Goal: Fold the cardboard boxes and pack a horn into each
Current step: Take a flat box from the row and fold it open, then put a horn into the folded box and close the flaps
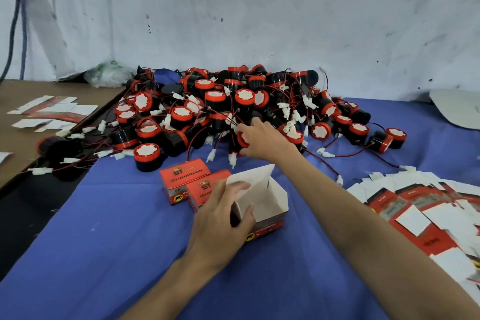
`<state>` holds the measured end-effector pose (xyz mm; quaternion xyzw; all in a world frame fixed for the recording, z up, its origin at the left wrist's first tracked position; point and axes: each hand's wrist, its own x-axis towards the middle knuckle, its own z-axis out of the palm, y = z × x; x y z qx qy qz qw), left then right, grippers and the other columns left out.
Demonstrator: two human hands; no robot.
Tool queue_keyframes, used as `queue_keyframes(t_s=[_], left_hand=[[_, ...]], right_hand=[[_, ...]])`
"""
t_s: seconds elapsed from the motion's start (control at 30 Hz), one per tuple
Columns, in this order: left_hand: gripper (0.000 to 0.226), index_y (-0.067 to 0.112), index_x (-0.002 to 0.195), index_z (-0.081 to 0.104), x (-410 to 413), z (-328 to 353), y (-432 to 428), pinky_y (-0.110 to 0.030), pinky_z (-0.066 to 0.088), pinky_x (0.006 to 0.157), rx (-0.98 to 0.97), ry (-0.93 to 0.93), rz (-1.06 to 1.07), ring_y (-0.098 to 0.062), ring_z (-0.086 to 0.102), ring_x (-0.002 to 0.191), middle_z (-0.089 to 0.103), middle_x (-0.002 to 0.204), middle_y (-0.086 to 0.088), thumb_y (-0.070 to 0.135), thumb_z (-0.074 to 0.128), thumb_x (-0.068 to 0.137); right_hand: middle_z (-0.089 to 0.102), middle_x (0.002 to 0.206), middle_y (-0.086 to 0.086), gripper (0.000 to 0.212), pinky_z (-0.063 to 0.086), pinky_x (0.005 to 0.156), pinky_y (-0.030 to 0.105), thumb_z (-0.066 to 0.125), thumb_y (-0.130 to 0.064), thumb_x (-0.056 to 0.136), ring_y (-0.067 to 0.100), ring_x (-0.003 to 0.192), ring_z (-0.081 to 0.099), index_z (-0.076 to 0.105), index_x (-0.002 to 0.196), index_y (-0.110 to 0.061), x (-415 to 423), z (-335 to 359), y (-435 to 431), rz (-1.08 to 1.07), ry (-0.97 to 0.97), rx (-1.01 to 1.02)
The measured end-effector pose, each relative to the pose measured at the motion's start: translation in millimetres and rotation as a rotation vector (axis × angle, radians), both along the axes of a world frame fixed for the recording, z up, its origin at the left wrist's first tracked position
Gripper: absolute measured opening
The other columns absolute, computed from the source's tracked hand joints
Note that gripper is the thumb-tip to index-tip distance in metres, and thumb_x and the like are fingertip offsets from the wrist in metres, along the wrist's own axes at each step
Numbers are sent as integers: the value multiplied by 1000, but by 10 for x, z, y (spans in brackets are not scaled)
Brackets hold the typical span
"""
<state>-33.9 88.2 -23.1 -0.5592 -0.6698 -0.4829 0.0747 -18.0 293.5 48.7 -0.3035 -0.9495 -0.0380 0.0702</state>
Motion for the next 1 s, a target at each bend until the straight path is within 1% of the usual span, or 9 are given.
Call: queue_keyframes(t_s=[0.1, 0.17, 0.33, 0.4, 0.5, 0.63, 0.83, 0.93, 1.0], left_hand=[[39, 38, 113, 44, 3, 10, -8, -16, 37, 66, 11, -32, 5, 3, 44, 91, 44, 111, 21, 32, 57, 77], [45, 38, 114, 45, 10, 4, -7, -13, 34, 63, 7, -46, 13, 5, 42, 92, 43, 110, 22, 25, 61, 73], [43, 28, 118, 51, 24, -10, 1, -11, 34, 66, -5, -63, -3, 13, 42, 89, 39, 108, 29, 24, 60, 76], [43, 26, 120, 52, 27, -3, 0, -3, 35, 73, -14, -78, -36, 12, 42, 89, 38, 107, 32, 27, 59, 78], [46, 25, 124, 50, 32, 5, -11, 3, 31, 79, -33, -96, -97, 13, 42, 88, 39, 109, 32, 41, 56, 81], [48, 31, 121, 47, 26, 8, -7, 4, 30, 81, -49, -170, -152, 19, 42, 93, 44, 112, 28, 21, 62, 76], [50, 42, 122, 36, -3, -22, -2, 0, 27, 93, -62, -241, -233, 18, 35, 118, 38, 126, 33, 25, 60, 82], [52, 44, 127, 34, 29, 13, 19, -11, 37, 96, -67, -273, -318, 6, 43, 122, 44, 129, 26, 31, 60, 84], [52, 40, 130, 39, 76, 50, 23, -12, 43, 91, -43, -352, -403, 1, 51, 118, 52, 126, 22, 36, 61, 83]], right_hand=[[57, 97, 11, 32, 42, 69, 32, 62, -40, 82, 33, 90, 55, 55, 101, -15, 240, 124, -111, 12, 86, -84], [49, 65, 0, 40, 31, 53, 28, 63, -48, 76, 21, 63, 48, 40, 65, -16, 493, 236, -237, -44, 314, -151], [30, 47, -3, 68, 21, 43, 25, 54, -73, 67, 15, 46, 30, 25, 53, -14, 1120, 391, -686, -172, 457, -42], [40, 58, -6, 66, 23, 46, 24, 52, -83, 61, 7, 52, 36, 32, 58, -20, 1224, 304, -862, -180, 384, -79], [40, 96, -8, 54, 33, 67, 14, 67, -68, 68, 0, 79, 42, 41, 88, -24, 1269, 85, -1027, 39, 222, -402], [34, 136, -10, 72, 31, 105, 35, 64, -50, 83, 3, 121, 35, 24, 138, -26, 1384, 21, -1047, 223, 114, -544], [57, 101, -8, 69, 46, 81, 40, 33, -79, 73, 21, 94, 58, 28, 118, -27, 1543, 185, -1055, 59, 150, -216], [46, 108, -13, 58, 40, 83, 16, 52, -63, 86, 3, 99, 48, 31, 124, -25, 1535, 297, -1165, 313, 397, -334], [42, 112, -12, 58, 37, 82, 10, 61, -50, 84, 1, 101, 44, 31, 126, -25, 1431, 310, -1258, 453, 383, -395]])
